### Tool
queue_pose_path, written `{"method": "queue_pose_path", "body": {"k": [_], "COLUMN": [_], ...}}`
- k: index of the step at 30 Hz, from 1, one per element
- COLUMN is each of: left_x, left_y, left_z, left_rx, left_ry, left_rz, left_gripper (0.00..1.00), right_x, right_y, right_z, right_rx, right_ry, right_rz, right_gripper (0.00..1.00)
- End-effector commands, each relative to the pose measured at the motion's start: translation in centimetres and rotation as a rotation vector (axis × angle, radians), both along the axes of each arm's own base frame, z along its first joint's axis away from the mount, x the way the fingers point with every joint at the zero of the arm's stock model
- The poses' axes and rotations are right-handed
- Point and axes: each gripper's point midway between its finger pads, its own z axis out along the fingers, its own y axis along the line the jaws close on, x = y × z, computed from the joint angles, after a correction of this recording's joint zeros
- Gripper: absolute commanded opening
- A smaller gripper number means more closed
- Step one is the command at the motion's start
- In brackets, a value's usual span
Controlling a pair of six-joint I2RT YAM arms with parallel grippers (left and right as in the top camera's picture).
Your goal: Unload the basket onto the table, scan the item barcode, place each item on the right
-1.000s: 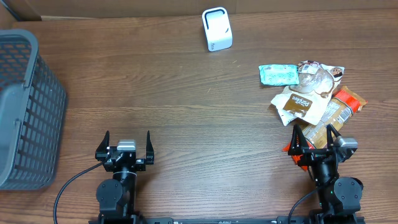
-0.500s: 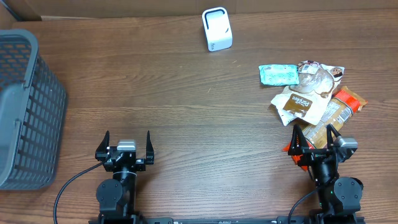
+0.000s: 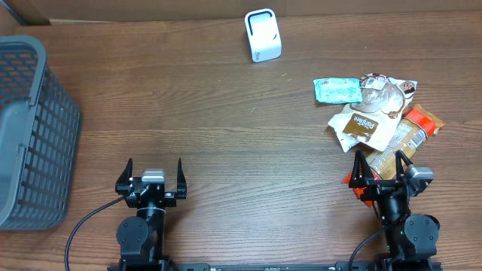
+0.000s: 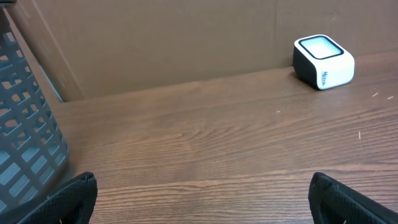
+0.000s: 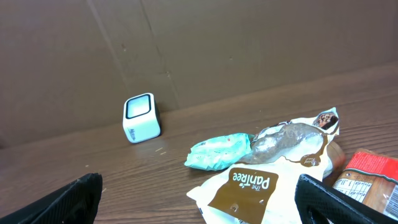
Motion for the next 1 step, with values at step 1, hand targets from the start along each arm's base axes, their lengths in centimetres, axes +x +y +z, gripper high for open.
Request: {"method": "queue_pose_path", "body": {"k": [1], "left_x": [0.02], "left_y": [-0.32], "left_z": [-0.03], "left_rx": [0.017], "left_ry": [-0.009], "left_rz": [-0.018], "left_gripper": [0.99], "right_x": [0.0], "right_y": [0.0], "right_z": [-0.1], "right_rx": [0.007], "right_ry": [-0.006], "right_rz": [-0.002], "right_gripper": [1.0]}}
